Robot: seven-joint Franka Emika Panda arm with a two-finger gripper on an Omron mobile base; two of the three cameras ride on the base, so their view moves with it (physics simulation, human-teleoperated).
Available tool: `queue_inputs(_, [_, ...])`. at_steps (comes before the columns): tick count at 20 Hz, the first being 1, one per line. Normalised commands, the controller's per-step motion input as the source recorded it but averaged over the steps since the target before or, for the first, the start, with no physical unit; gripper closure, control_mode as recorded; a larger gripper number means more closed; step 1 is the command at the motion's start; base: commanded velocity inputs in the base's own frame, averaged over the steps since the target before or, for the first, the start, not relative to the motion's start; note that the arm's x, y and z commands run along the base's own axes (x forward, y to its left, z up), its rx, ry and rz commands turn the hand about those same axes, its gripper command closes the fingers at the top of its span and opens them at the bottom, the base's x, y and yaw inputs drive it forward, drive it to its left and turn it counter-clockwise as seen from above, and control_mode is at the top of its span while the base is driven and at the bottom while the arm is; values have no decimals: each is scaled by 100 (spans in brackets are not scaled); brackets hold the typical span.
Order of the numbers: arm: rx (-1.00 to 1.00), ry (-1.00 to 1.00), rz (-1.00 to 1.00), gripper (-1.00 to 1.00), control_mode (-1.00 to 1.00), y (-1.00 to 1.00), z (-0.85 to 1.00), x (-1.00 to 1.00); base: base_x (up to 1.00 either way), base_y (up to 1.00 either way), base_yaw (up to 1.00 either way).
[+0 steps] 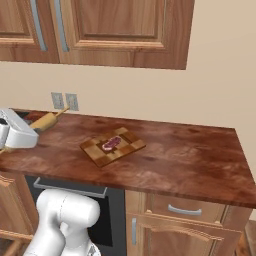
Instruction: Open the cabinet, retrieve the rolling pin, and place it next to the meat on the cutting board to prepare for tenderizing.
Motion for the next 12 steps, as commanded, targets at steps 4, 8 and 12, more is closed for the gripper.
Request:
queue_inputs(4, [0, 12, 1, 100, -100, 35, -36, 46, 0, 0, 0])
queue_inputs(8, [0, 6, 3, 100, -100, 14, -35, 43, 0, 0, 0])
queue_inputs(12, [0, 4, 8, 100, -100, 0, -33, 48, 0, 0, 0])
